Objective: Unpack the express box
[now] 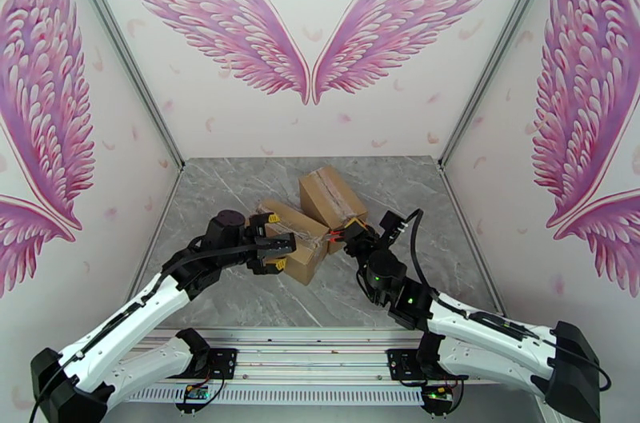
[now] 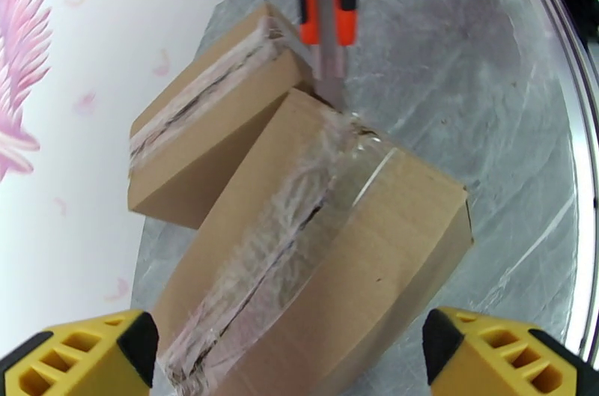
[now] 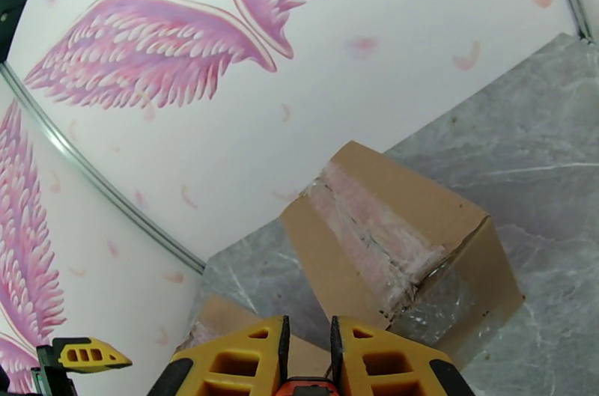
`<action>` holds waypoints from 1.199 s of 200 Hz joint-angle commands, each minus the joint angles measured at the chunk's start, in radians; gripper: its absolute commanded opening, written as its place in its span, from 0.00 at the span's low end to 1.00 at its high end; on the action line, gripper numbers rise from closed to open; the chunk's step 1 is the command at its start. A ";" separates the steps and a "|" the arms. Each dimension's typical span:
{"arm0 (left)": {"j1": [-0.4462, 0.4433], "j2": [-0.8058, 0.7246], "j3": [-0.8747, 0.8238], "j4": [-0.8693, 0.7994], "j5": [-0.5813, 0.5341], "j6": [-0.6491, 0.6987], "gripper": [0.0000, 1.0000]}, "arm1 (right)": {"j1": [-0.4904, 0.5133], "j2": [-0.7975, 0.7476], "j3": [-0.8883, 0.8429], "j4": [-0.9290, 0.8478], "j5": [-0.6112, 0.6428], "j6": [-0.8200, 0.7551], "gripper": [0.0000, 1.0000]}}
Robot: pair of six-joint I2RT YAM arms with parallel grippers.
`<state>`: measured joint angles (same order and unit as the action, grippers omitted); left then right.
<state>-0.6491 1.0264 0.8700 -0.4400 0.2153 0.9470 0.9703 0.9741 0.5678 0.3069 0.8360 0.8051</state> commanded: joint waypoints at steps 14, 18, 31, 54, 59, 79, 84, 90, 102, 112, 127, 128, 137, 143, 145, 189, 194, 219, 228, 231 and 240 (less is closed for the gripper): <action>-0.022 0.046 -0.014 0.019 -0.009 0.149 0.99 | -0.011 -0.003 -0.019 0.012 0.056 0.096 0.00; -0.023 0.051 -0.015 0.022 -0.010 0.153 0.99 | -0.012 -0.004 -0.027 0.027 0.057 0.097 0.00; -0.027 0.072 -0.017 0.035 -0.010 0.159 0.99 | -0.014 0.001 -0.040 0.053 0.061 0.105 0.00; -0.030 0.104 -0.031 0.092 -0.014 0.161 0.99 | -0.016 0.020 -0.028 0.040 0.053 0.121 0.00; -0.030 0.108 -0.034 0.106 -0.012 0.159 0.99 | -0.016 0.025 -0.027 0.033 0.052 0.132 0.00; -0.035 0.131 -0.035 0.140 -0.007 0.151 0.99 | -0.016 0.041 -0.032 0.041 0.053 0.161 0.00; -0.037 0.138 -0.033 0.142 -0.005 0.150 0.99 | -0.016 0.046 -0.038 0.059 0.052 0.165 0.00; -0.040 0.145 -0.032 0.145 -0.004 0.150 0.99 | -0.016 0.051 -0.045 0.078 0.050 0.166 0.00; -0.046 0.157 -0.033 0.155 -0.003 0.145 0.99 | -0.015 0.057 -0.050 0.091 0.045 0.179 0.00; -0.049 0.169 -0.034 0.163 -0.001 0.142 0.99 | -0.016 0.058 -0.058 0.113 0.041 0.186 0.00; -0.052 0.181 -0.035 0.177 -0.003 0.133 0.99 | -0.016 0.050 -0.065 0.132 0.040 0.186 0.00; -0.052 0.182 -0.034 0.180 -0.002 0.131 0.99 | -0.016 0.050 -0.064 0.131 0.039 0.186 0.00; -0.053 0.187 -0.035 0.183 -0.001 0.123 0.99 | -0.015 0.040 -0.061 0.116 0.043 0.189 0.00; -0.052 0.190 -0.035 0.185 -0.001 0.122 0.99 | -0.016 0.037 -0.061 0.110 0.046 0.190 0.00; -0.053 0.190 -0.035 0.186 -0.001 0.121 0.99 | -0.016 0.034 -0.061 0.108 0.048 0.189 0.00; -0.052 0.185 -0.040 0.177 -0.002 0.106 0.96 | -0.015 -0.003 -0.058 0.076 0.082 0.199 0.00; -0.052 0.184 -0.042 0.178 -0.003 0.106 0.96 | -0.015 -0.004 -0.057 0.074 0.084 0.198 0.00; -0.052 0.181 -0.046 0.181 -0.005 0.100 0.96 | -0.015 -0.003 -0.059 0.077 0.089 0.200 0.00; -0.052 0.180 -0.049 0.182 -0.008 0.099 0.96 | -0.016 0.002 -0.058 0.077 0.088 0.207 0.00; -0.052 0.181 -0.049 0.184 -0.007 0.099 0.96 | -0.016 0.005 -0.058 0.076 0.088 0.210 0.00; -0.052 0.181 -0.051 0.190 -0.011 0.095 0.96 | -0.016 0.013 -0.056 0.069 0.087 0.217 0.00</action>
<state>-0.6968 1.2098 0.8371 -0.2699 0.2123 1.0607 0.9573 0.9821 0.5117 0.3817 0.9028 0.9955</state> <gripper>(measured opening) 0.964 0.202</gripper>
